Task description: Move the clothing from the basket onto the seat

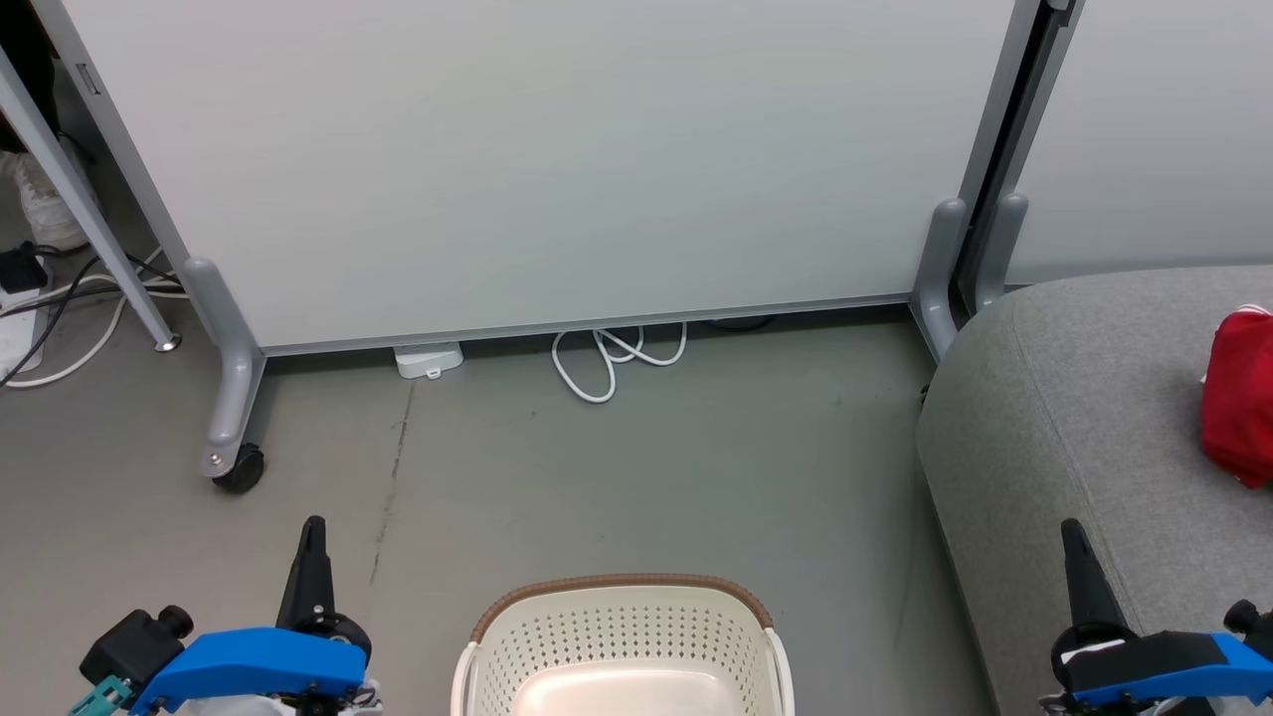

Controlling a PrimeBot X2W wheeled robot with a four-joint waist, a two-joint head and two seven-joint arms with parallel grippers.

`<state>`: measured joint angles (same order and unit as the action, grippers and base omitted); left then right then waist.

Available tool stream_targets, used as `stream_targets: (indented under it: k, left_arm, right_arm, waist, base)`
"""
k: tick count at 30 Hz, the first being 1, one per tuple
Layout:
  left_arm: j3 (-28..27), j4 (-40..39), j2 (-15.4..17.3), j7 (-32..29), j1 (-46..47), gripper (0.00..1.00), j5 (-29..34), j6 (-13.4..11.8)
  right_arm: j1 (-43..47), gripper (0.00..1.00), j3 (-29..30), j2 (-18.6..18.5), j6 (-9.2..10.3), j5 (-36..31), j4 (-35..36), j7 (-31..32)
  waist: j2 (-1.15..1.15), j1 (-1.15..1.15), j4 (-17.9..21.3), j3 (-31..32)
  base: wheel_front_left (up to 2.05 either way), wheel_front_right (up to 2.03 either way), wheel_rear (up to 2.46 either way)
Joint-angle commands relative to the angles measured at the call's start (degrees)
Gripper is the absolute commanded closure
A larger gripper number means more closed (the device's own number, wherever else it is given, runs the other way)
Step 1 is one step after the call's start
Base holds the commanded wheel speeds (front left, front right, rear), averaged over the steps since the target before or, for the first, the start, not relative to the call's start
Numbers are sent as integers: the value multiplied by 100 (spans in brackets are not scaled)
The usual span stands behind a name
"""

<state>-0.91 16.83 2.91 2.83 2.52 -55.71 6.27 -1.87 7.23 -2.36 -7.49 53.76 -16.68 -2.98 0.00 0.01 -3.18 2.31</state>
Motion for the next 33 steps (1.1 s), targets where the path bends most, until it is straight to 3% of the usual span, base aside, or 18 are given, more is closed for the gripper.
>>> stream_targets:
  k: [1, 33]
  left_arm:
    - [-44, -84, 0, -54, 165, 100, -207, 38]
    - [-327, -195, -2, -517, 298, 100, -1983, 97]
  right_arm:
    - [-191, 100, -8, -48, 0, 235, 93, 67]
    - [-329, 100, -41, -62, -1, 2098, 194, 531]
  waist:
    - [0, -1, 9, -7]
    - [0, -1, 143, -113]
  base:
    - [0, 0, 0]
    - [0, 0, 0]
